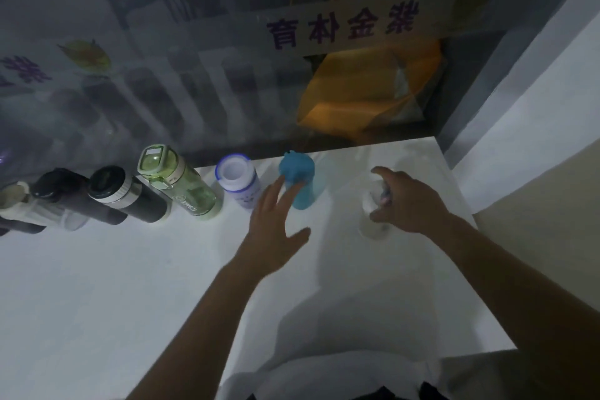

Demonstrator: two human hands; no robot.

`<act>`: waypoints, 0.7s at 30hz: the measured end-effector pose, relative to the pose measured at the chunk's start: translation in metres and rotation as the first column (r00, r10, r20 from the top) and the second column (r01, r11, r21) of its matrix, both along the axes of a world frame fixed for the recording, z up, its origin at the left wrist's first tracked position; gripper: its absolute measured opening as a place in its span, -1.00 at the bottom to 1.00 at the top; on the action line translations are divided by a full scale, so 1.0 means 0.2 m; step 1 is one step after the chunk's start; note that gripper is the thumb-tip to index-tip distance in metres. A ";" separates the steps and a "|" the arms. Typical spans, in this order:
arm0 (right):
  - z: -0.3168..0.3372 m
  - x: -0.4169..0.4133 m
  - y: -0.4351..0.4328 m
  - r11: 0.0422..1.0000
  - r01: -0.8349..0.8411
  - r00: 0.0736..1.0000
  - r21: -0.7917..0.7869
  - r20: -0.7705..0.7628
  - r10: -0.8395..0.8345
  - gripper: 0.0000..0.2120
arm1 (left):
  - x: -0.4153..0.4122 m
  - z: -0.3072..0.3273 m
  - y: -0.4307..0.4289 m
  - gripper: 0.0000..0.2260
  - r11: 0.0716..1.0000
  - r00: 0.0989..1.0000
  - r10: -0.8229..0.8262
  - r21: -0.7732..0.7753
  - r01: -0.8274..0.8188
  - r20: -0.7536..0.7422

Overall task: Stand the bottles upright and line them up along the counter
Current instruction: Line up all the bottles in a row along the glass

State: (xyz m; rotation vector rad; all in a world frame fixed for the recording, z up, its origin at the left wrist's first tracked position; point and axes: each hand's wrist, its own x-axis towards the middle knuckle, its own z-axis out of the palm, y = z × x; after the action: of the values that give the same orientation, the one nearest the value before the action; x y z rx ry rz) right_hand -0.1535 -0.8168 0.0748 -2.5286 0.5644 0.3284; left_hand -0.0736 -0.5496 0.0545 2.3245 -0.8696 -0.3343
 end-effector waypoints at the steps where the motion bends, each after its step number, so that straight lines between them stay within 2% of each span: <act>1: 0.00 0.06 -0.01 1.000 -0.010 1.000 -0.012 -0.001 0.010 -0.20 | -0.08 -0.05 0.03 -0.29 0.999 0.999 0.051 0.001 -0.051 -0.018; 5: -0.04 0.27 -0.04 0.997 -0.021 0.998 -0.076 0.050 0.025 -0.18 | -0.33 -0.27 0.15 -0.23 0.969 0.979 0.170 0.199 -0.146 -0.109; 10: -0.13 0.39 -0.04 0.990 -0.059 0.997 -0.126 0.047 0.066 -0.22 | -0.51 -0.46 0.28 -0.19 0.870 0.926 0.314 0.453 -0.193 -0.209; 14: -0.18 0.39 -0.03 0.994 -0.059 0.997 -0.095 0.054 0.064 -0.19 | -0.58 -0.51 0.34 -0.18 0.836 0.890 0.387 0.498 -0.230 -0.241; 21: -0.17 0.40 -0.04 0.996 -0.059 0.996 -0.069 0.055 0.063 -0.17 | -0.59 -0.50 0.34 -0.19 0.833 0.880 0.409 0.492 -0.252 -0.243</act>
State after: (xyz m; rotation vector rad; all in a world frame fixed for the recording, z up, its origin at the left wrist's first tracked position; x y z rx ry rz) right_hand -0.0739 -0.8249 0.0416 -2.6155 0.4843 0.2621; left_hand -0.1924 -0.4811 -0.0451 2.6632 -0.2079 -0.8268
